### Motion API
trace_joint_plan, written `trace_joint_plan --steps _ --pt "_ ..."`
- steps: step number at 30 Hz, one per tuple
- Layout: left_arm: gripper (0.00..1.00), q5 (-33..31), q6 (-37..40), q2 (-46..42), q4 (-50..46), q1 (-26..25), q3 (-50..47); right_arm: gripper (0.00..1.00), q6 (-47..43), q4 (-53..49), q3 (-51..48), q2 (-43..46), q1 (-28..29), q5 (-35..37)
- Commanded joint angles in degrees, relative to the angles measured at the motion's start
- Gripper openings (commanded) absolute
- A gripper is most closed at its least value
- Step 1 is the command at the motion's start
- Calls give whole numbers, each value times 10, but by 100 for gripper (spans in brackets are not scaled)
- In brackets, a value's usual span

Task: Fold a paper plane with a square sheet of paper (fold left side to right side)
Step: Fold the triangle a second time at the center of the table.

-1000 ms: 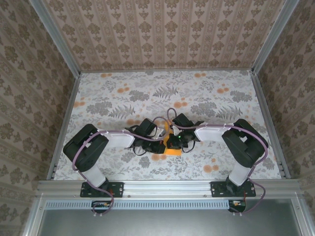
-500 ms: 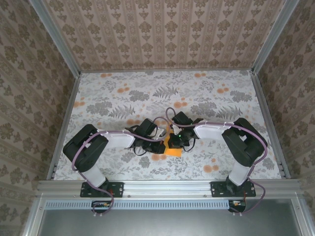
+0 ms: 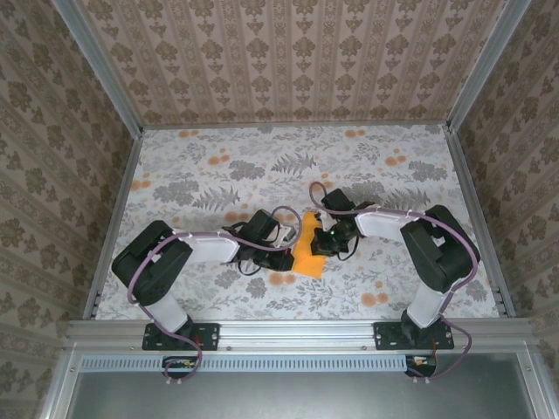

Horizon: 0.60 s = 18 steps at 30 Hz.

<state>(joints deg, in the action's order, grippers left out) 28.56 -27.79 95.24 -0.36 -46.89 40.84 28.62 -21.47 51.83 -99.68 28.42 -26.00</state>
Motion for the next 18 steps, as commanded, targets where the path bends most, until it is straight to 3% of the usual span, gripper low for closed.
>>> trace_joint_plan --steps 1,12,18 --pt "3 -41 14 7 -76 0 -25 5 -30 -59 3 9 -33 74" --pt "3 -42 14 3 -75 0 -21 5 -52 -78 10 31 -79 75" --pt "3 -42 3 -7 -57 -1 -19 6 -18 -25 -3 106 -59 -1"
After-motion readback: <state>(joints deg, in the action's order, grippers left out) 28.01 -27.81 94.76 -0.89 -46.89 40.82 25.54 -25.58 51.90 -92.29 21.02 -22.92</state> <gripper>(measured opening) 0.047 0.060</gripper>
